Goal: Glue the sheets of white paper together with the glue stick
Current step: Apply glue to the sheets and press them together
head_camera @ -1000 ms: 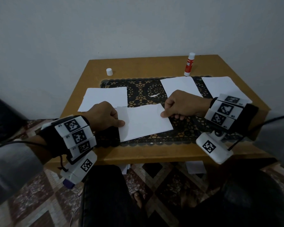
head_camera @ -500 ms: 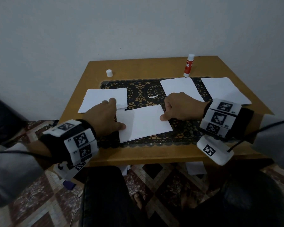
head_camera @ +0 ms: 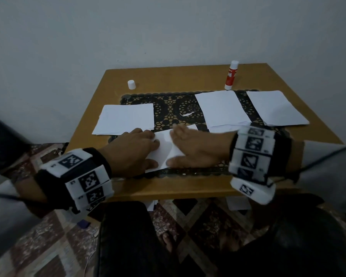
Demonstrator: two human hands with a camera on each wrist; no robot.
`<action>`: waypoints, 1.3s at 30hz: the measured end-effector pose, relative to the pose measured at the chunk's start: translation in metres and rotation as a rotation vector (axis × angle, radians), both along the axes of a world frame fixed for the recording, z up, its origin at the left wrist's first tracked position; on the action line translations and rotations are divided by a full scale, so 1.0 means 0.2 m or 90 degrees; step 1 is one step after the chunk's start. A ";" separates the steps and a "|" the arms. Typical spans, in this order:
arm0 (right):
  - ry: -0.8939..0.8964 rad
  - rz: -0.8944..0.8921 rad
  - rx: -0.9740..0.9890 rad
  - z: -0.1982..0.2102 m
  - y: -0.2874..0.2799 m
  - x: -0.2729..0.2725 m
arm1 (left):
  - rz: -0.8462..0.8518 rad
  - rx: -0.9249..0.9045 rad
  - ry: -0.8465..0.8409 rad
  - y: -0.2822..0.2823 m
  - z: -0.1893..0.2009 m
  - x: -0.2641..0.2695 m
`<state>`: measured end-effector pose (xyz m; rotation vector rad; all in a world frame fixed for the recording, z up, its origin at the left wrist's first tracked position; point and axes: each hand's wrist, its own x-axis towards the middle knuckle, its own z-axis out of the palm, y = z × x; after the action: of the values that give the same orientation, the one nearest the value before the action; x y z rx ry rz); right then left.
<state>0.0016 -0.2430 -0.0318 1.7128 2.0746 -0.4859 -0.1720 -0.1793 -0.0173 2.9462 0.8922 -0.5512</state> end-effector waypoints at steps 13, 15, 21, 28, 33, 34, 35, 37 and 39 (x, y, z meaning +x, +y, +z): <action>-0.014 -0.042 0.006 -0.01 0.01 0.06 | -0.011 0.016 0.026 -0.02 -0.01 -0.01; -0.015 0.009 -0.010 -0.03 -0.06 0.03 | -0.024 0.030 0.049 -0.03 -0.02 -0.03; -0.006 -0.034 -0.011 0.01 -0.03 0.11 | -0.081 0.019 0.054 -0.13 -0.06 -0.03; -0.005 -0.035 -0.026 0.01 0.00 0.13 | -0.042 -0.078 0.096 -0.12 -0.02 -0.07; 0.000 -0.031 -0.017 0.00 0.01 0.14 | -0.100 -0.120 0.128 -0.19 0.01 0.04; 0.005 -0.034 -0.017 0.00 0.01 0.14 | -0.077 -0.123 0.126 -0.16 0.01 0.07; 0.010 -0.036 -0.017 0.01 0.01 0.15 | -0.037 -0.114 0.126 -0.12 0.01 0.10; 0.020 -0.042 -0.013 0.01 0.02 0.16 | 0.015 -0.094 0.132 -0.05 0.02 0.15; 0.027 -0.047 0.004 0.00 0.02 0.17 | -0.004 -0.111 0.136 -0.04 0.00 0.19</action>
<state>0.0352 -0.2389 -0.0323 1.8030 2.0493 -0.5441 -0.1346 -0.1867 -0.0165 2.7722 0.8038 -0.9088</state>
